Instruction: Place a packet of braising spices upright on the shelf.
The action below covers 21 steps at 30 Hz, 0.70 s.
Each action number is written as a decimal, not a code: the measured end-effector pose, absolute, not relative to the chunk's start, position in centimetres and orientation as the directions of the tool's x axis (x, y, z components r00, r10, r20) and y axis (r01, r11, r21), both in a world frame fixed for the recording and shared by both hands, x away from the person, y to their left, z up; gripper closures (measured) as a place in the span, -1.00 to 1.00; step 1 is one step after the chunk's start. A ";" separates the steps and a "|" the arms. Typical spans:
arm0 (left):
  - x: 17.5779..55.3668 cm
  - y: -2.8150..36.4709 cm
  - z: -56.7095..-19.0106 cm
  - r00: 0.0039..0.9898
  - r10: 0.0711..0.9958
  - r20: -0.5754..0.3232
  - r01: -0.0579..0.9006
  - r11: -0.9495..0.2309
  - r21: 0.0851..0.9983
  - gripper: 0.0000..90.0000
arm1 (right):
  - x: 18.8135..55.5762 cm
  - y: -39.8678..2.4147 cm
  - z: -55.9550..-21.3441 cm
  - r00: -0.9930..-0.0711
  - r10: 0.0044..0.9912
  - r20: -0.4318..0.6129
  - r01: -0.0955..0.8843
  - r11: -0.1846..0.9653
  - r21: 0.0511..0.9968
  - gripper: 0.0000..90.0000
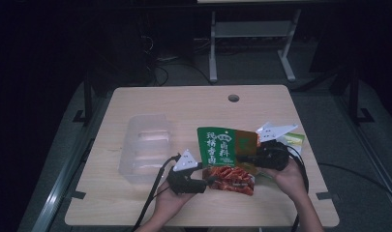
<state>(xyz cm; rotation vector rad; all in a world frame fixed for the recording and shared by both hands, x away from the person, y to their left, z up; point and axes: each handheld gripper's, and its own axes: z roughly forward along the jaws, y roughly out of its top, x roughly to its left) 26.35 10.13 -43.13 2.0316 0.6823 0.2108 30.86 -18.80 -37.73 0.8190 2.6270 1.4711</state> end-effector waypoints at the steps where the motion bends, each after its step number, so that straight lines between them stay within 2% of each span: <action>1: 26.0 10.2 -43.2 0.829 0.546 -0.119 0.379 -0.394 0.837 -0.23 | 30.7 -18.7 -37.5 -0.866 0.446 0.228 0.425 0.414 0.805 0.99; 4: 25.6 10.7 -43.4 0.828 0.549 -0.109 0.374 -0.397 0.838 -0.28 | 30.4 -18.3 -37.0 -0.872 0.437 0.220 0.410 0.407 0.816 0.99; 6: 25.4 11.3 -43.4 0.825 0.549 -0.137 0.390 -0.378 0.839 -0.34 | 30.2 -18.1 -36.7 -0.875 0.437 0.209 0.401 0.410 0.819 0.99; 21: 23.2 13.6 -42.8 0.862 0.496 -0.105 0.330 -0.390 0.860 -0.40 | 29.6 -16.4 -34.7 -0.873 0.452 0.183 0.377 0.390 0.840 1.00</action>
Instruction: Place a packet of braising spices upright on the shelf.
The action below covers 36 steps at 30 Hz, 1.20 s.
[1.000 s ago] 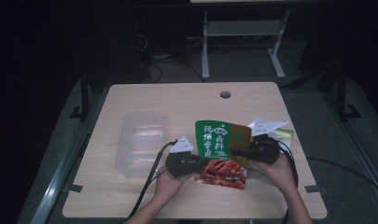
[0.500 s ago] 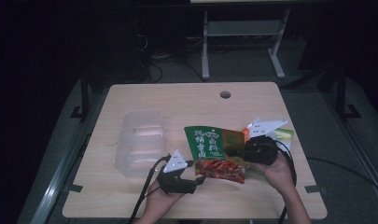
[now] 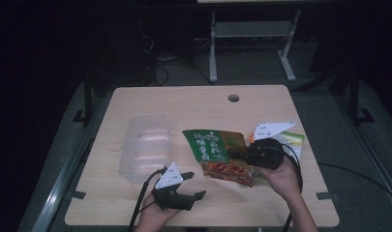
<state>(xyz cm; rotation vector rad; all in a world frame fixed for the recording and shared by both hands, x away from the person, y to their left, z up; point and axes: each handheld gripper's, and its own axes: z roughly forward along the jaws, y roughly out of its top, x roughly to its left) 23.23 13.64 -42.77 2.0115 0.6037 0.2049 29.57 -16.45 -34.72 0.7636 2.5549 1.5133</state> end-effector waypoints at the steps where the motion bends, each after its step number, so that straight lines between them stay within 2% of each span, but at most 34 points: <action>1: 23.2 13.8 -42.7 0.868 0.486 -0.100 0.321 -0.398 0.859 -0.41 | 29.6 -16.4 -34.6 -0.872 0.453 0.187 0.379 0.382 0.843 1.00; 7: 23.1 14.3 -42.3 0.888 0.451 -0.088 0.290 -0.402 0.869 -0.41 | 30.0 -15.9 -33.6 -0.864 0.467 0.188 0.384 0.369 0.846 1.00; 24: 23.5 14.2 -43.0 0.900 0.431 -0.060 0.268 -0.439 0.857 -0.40 | 32.9 -14.3 -30.7 -0.857 0.483 0.181 0.395 0.387 0.834 1.00; 36: 23.6 13.9 -43.3 0.902 0.424 -0.086 0.290 -0.446 0.847 -0.40 | 34.6 -12.6 -29.2 -0.859 0.484 0.165 0.383 0.394 0.836 1.00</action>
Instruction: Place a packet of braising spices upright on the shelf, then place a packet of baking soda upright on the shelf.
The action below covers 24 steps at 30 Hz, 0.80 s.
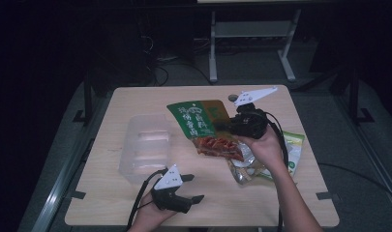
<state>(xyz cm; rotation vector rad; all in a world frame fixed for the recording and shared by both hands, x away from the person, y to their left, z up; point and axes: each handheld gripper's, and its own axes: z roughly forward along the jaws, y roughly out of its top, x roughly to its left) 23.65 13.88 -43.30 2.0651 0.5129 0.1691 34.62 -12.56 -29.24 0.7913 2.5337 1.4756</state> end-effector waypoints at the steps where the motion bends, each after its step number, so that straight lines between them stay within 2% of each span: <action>1: 23.6 13.8 -43.3 0.903 0.421 -0.088 0.290 -0.446 0.847 -0.40 | 34.6 -12.5 -29.2 -0.859 0.485 0.164 0.383 0.395 0.835 1.00; 24: 23.7 13.1 -43.5 0.917 0.386 -0.096 0.279 -0.451 0.848 -0.40 | 35.9 -11.1 -28.3 -0.863 0.479 0.157 0.381 0.415 0.826 1.00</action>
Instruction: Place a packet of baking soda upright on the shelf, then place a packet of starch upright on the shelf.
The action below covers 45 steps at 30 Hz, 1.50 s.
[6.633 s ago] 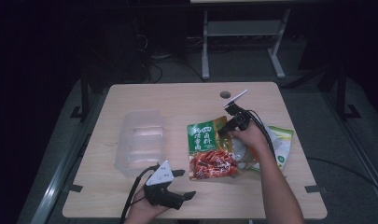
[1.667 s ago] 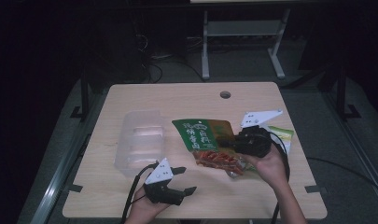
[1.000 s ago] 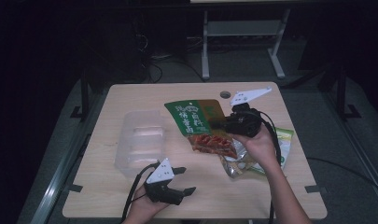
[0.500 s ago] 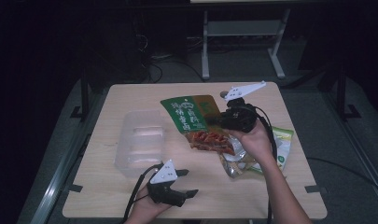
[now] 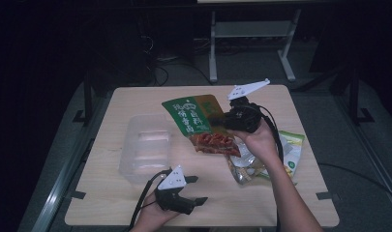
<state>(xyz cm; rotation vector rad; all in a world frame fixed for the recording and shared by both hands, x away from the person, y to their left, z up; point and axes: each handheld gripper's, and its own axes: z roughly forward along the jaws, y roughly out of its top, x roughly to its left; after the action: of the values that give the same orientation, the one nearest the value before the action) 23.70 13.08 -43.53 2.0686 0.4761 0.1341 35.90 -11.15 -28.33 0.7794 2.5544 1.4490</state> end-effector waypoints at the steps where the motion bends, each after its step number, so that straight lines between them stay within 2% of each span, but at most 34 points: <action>1: 23.7 13.1 -43.5 0.918 0.385 -0.096 0.278 -0.453 0.847 -0.40 | 36.0 -11.1 -28.3 -0.865 0.478 0.156 0.380 0.418 0.825 1.00; 18: 23.5 13.1 -43.4 0.925 0.371 -0.084 0.262 -0.462 0.847 -0.40 | 37.5 -8.9 -27.0 -0.875 0.460 0.151 0.356 0.400 0.844 1.00; 36: 23.2 13.3 -43.4 0.918 0.382 -0.107 0.283 -0.442 0.851 -0.40 | 41.0 -3.3 -26.2 -0.905 0.397 0.154 0.316 0.385 0.867 1.00; 45: 23.2 12.9 -42.9 0.920 0.383 -0.088 0.269 -0.452 0.851 -0.40 | 42.9 -0.6 -26.0 -0.914 0.374 0.155 0.306 0.386 0.870 1.00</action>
<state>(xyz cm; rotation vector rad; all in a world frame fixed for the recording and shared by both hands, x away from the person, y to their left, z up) 23.19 12.92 -42.90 2.0669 0.4660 0.1417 42.93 -0.55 -26.05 0.6285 2.5596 1.5842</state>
